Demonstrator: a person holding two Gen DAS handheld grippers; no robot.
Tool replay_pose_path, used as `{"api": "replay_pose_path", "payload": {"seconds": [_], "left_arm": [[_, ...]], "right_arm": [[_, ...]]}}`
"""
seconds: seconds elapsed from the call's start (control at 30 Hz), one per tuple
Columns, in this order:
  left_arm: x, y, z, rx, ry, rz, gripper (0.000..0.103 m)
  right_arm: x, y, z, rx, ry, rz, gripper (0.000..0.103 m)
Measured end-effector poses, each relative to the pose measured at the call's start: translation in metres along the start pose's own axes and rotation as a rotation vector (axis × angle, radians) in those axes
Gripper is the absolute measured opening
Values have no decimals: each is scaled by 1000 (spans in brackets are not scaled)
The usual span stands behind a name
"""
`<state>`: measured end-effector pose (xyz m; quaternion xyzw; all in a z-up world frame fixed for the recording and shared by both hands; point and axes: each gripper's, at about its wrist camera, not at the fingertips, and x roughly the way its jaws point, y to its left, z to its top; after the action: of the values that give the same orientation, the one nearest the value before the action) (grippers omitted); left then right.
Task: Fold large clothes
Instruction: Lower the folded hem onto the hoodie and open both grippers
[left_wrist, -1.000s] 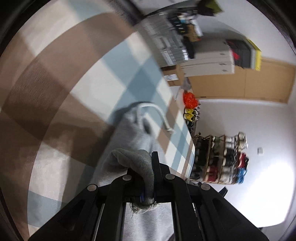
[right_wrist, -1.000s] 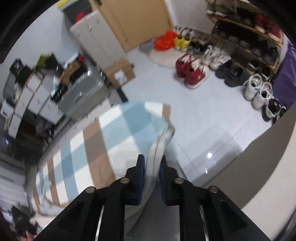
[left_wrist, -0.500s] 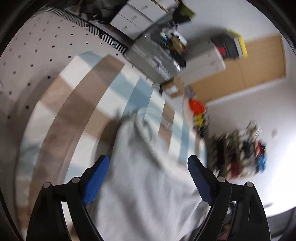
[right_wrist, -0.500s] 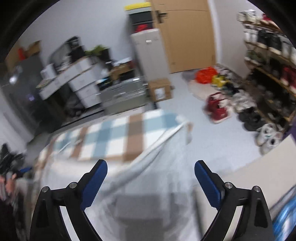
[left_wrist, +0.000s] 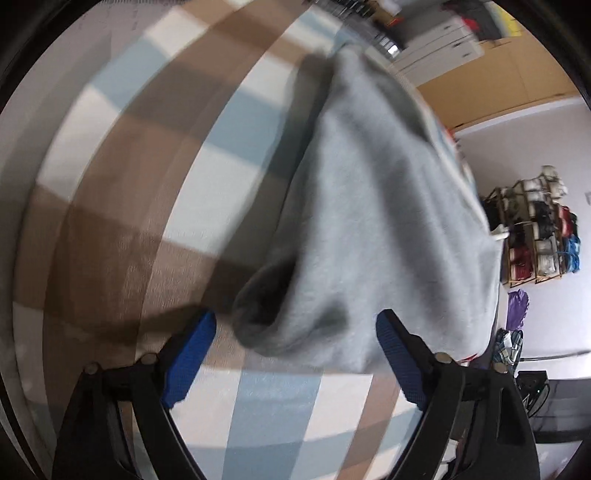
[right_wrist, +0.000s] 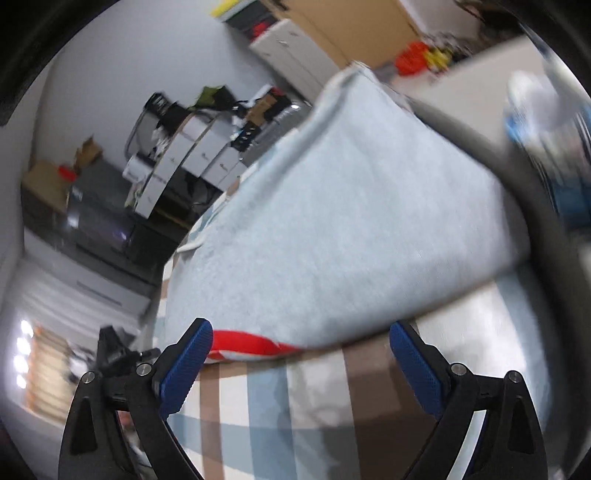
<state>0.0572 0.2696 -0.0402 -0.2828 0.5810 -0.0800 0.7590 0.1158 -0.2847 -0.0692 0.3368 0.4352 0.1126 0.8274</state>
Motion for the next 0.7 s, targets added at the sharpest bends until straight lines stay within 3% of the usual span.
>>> {"api": "replay_pose_path", "payload": {"seconds": [0.13, 0.27, 0.33, 0.5, 0.53, 0.6, 0.63, 0.67, 0.7], "left_arm": [[4, -2, 0, -12, 23, -50, 87], [3, -14, 2, 46, -20, -5, 88], [4, -17, -1, 61, -42, 13, 88], [11, -29, -6, 131, -115, 62, 88], [12, -32, -8, 158, -123, 79, 83], [14, -37, -9, 208, -136, 109, 47], [16, -34, -8, 210, -117, 91, 16], [17, -26, -6, 174, -102, 49, 15], [17, -22, -5, 148, -103, 24, 14]], "right_arm": [[4, -19, 13, 108, -3, -1, 98], [20, -37, 24, 251, 24, -2, 98], [26, -38, 28, 264, 25, -2, 98], [36, -33, 36, 278, -21, -112, 100], [38, -32, 37, 277, -33, -118, 100], [43, -28, 41, 275, -64, -133, 100], [45, -28, 41, 272, -76, -136, 95], [47, -27, 42, 272, -86, -140, 87], [48, -27, 41, 276, -89, -155, 44]]}}
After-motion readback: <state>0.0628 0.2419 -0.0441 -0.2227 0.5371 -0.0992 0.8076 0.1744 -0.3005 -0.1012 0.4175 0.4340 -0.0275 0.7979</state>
